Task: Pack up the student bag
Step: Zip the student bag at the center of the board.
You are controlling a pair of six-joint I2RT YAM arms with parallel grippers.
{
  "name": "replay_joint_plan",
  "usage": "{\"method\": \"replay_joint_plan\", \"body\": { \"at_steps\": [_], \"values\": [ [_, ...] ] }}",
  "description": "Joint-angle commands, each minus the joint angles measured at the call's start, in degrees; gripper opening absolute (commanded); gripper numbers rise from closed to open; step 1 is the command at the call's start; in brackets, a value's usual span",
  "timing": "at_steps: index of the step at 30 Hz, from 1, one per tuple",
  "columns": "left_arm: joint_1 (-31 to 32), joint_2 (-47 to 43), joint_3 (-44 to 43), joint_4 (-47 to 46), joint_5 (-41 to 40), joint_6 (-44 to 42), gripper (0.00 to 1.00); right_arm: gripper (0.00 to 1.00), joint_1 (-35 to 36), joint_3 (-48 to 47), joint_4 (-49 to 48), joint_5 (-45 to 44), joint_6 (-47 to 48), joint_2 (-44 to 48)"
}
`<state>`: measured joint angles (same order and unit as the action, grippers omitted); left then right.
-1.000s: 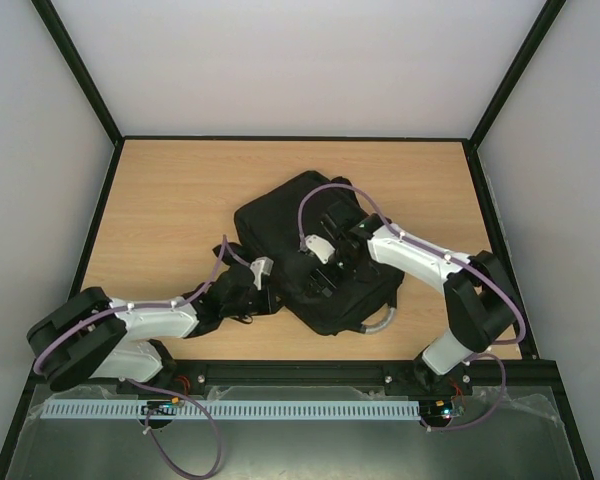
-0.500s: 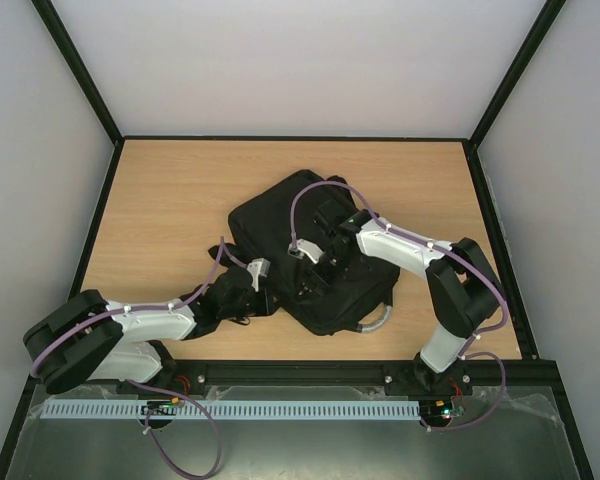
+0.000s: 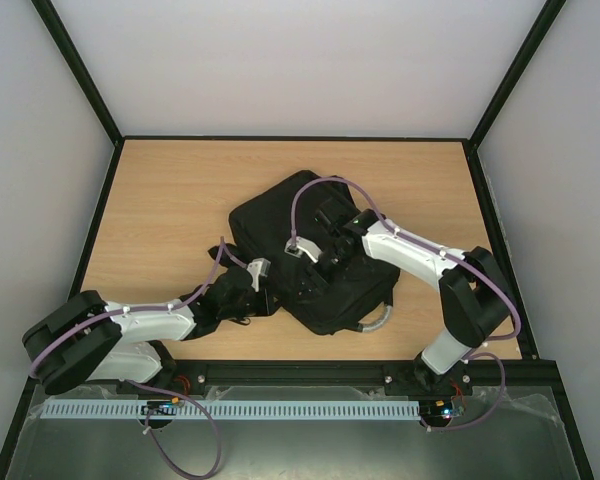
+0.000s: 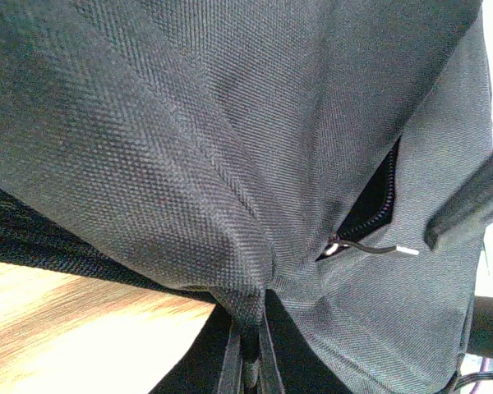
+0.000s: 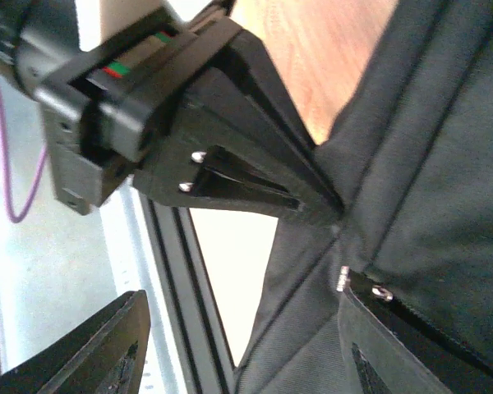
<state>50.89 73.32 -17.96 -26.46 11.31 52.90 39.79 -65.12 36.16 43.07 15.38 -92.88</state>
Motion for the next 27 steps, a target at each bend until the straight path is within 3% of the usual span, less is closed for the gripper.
{"method": "replay_joint_plan", "body": {
  "at_steps": [1, 8, 19, 27],
  "values": [
    [0.39, -1.42, -0.14, -2.72, -1.04, -1.18, 0.02, 0.63, 0.24, 0.40, 0.23, -5.24, -1.60, -0.18],
    [0.36, -1.84, -0.15, -2.30, -1.11, -1.20, 0.02, 0.62, 0.29, -0.64, -1.13, -8.63, -2.33, -1.66],
    [0.42, -1.86, -0.19, -2.26, -1.21, -1.23, 0.02, 0.42, 2.15, -2.05, -0.51, -9.07, -1.57, -3.26],
    [0.35, -1.68, -0.22, -2.02, -1.36, -1.36, 0.02, 0.37, 2.74, -3.00, -1.14, -13.66, -3.03, -4.68]
  ]
}}
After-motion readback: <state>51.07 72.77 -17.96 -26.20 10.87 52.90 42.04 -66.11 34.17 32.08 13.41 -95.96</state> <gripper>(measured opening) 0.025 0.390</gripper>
